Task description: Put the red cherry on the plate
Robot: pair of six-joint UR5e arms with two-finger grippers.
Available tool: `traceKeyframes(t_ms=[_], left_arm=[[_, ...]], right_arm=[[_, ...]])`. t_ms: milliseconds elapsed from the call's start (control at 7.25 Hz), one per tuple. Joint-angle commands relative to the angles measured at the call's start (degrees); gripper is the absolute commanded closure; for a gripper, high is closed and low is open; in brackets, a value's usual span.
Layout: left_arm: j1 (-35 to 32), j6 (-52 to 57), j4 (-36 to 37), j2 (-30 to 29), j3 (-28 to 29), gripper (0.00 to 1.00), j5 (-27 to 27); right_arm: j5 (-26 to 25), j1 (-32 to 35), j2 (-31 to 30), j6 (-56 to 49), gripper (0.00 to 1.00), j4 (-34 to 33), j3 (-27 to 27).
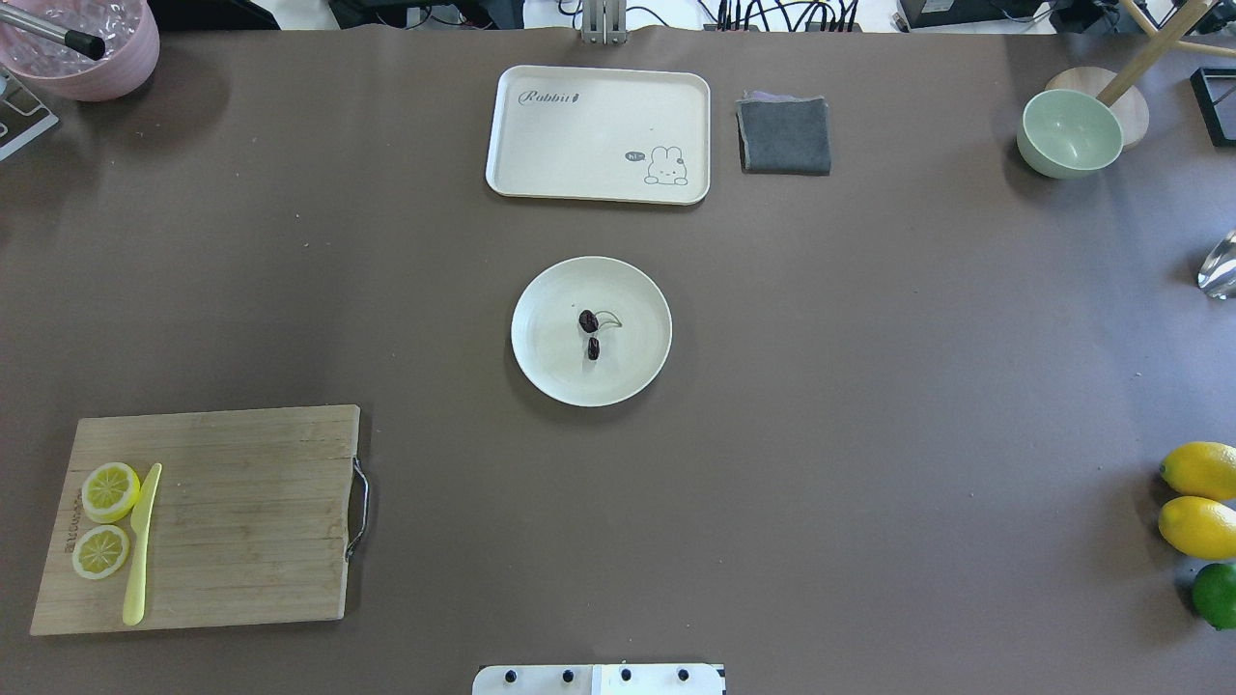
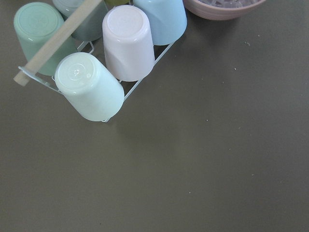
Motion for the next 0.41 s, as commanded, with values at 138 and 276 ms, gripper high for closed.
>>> traceKeyframes(t_ms=[138, 276], left_arm=[[0.0, 0.0, 0.0, -0.1, -0.5, 0.02, 0.0], [0.0, 0.0, 0.0, -0.1, -0.5, 0.02, 0.0]], right_arm=[[0.5, 0.0, 0.1, 0.0, 0.00, 0.0, 0.0], [0.6, 0.0, 0.1, 0.0, 0.00, 0.0, 0.0]])
